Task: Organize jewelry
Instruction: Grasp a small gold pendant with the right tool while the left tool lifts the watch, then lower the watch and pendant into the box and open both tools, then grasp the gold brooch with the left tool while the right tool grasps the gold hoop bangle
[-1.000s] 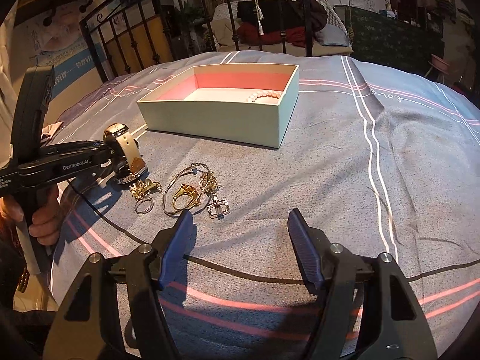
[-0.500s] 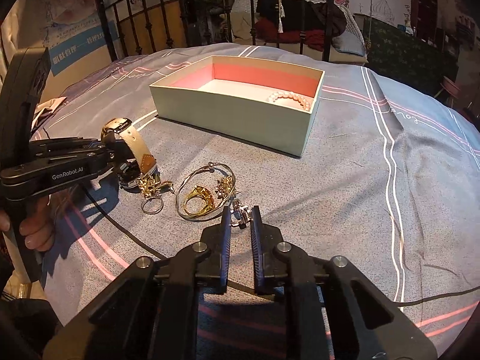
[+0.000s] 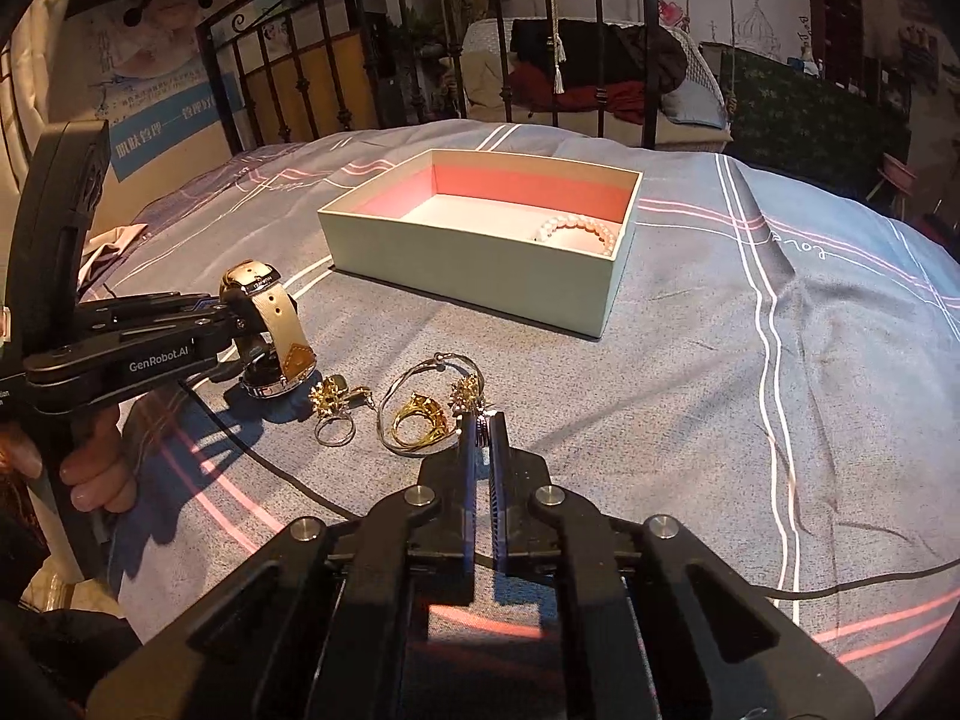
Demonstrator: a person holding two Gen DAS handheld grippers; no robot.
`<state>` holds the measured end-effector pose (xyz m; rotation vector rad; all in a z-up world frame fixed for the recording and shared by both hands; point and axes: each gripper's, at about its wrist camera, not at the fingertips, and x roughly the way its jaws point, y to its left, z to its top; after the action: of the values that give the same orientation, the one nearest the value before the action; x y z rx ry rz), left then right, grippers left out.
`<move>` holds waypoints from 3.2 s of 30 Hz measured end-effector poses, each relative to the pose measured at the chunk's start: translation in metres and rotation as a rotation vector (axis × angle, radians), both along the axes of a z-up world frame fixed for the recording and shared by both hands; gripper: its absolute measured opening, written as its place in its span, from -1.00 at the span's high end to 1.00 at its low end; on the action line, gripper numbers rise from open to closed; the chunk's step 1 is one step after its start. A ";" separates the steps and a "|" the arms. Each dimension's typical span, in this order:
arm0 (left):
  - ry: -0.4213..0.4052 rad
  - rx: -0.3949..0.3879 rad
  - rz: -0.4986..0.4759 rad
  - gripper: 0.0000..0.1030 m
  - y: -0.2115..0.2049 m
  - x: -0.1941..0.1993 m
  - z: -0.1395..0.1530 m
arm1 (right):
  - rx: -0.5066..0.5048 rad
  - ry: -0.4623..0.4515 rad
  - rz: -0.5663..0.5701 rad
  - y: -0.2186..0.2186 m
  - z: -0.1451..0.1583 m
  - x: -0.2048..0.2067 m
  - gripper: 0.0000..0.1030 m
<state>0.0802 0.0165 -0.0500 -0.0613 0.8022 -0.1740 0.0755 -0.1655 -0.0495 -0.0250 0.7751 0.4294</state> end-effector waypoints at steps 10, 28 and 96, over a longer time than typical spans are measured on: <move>-0.026 -0.015 0.036 0.78 0.003 0.010 0.018 | 0.031 -0.026 -0.006 -0.002 0.011 0.005 0.90; -0.061 0.031 0.078 0.78 -0.012 0.093 0.058 | 0.039 -0.127 -0.014 0.013 0.063 0.089 0.90; 0.002 0.155 -0.027 0.05 -0.036 -0.015 -0.006 | 0.044 0.035 -0.085 -0.021 -0.018 -0.002 -0.26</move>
<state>0.0655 -0.0199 -0.0561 0.0951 0.8169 -0.1367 0.0733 -0.1863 -0.0678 0.0563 0.7976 0.3669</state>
